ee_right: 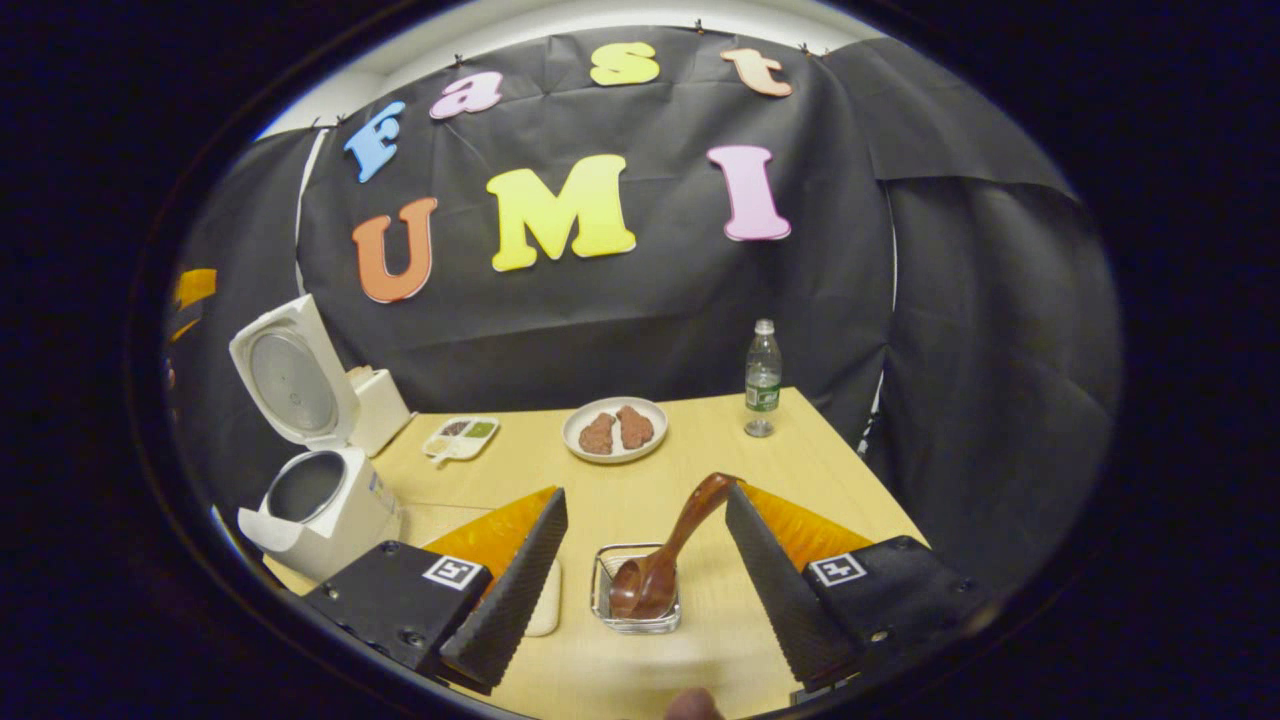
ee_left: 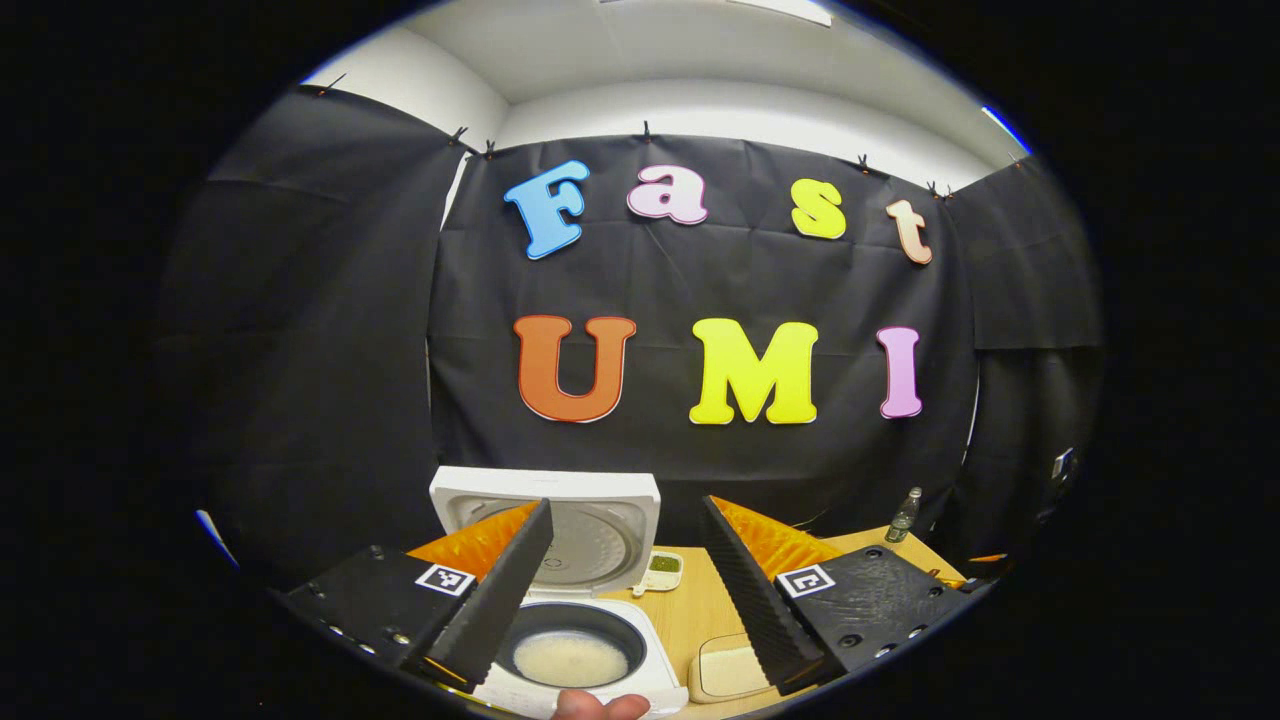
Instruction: Close the left gripper, press the button to open the rice cooker; take a wooden spoon from the chopstick holder with the right hand, scoop a spoonful of rice and pour it into the rice cooker, then put the wooden spoon back into the chopstick holder.
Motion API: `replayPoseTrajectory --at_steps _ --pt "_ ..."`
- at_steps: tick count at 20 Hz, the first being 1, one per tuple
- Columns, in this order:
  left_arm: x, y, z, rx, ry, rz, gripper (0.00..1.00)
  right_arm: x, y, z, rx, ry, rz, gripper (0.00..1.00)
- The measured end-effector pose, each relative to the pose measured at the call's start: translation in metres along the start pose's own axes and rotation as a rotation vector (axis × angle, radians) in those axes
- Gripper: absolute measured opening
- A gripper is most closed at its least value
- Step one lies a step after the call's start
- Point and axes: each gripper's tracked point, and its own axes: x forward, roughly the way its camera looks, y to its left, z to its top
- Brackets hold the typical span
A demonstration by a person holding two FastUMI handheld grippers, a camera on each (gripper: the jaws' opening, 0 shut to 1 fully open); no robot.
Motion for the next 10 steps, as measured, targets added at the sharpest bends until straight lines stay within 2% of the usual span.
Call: replayPoseTrajectory --at_steps 3,4,5,6,7,8,9,10 --pt "0.006 -0.01 -0.004 0.001 -0.011 0.005 0.94 0.035 -0.018 -0.024 0.034 0.054 -0.003 1.0" --pt "0.01 -0.01 -0.004 0.003 -0.014 0.015 0.94 0.046 -0.022 -0.031 0.04 0.072 -0.003 0.94" --pt "0.012 -0.013 -0.007 0.0 -0.015 0.017 0.94 0.057 -0.025 -0.037 0.048 0.088 0.001 0.93" --pt "0.016 -0.017 -0.009 0.001 -0.005 0.017 0.94 0.065 -0.027 -0.042 0.062 0.105 0.009 0.82" --pt "0.018 -0.018 -0.011 0.007 0.004 0.021 0.94 0.076 -0.028 -0.047 0.079 0.122 0.017 0.86" --pt "0.021 -0.02 -0.013 0.013 0.012 0.026 0.94 0.083 -0.028 -0.052 0.095 0.136 0.031 0.76" --pt "0.026 -0.022 -0.015 0.015 0.016 0.029 0.94 0.087 -0.026 -0.056 0.108 0.149 0.044 0.79" --pt "0.028 -0.023 -0.017 0.017 0.019 0.037 0.94 0.093 -0.023 -0.06 0.119 0.164 0.056 0.72"
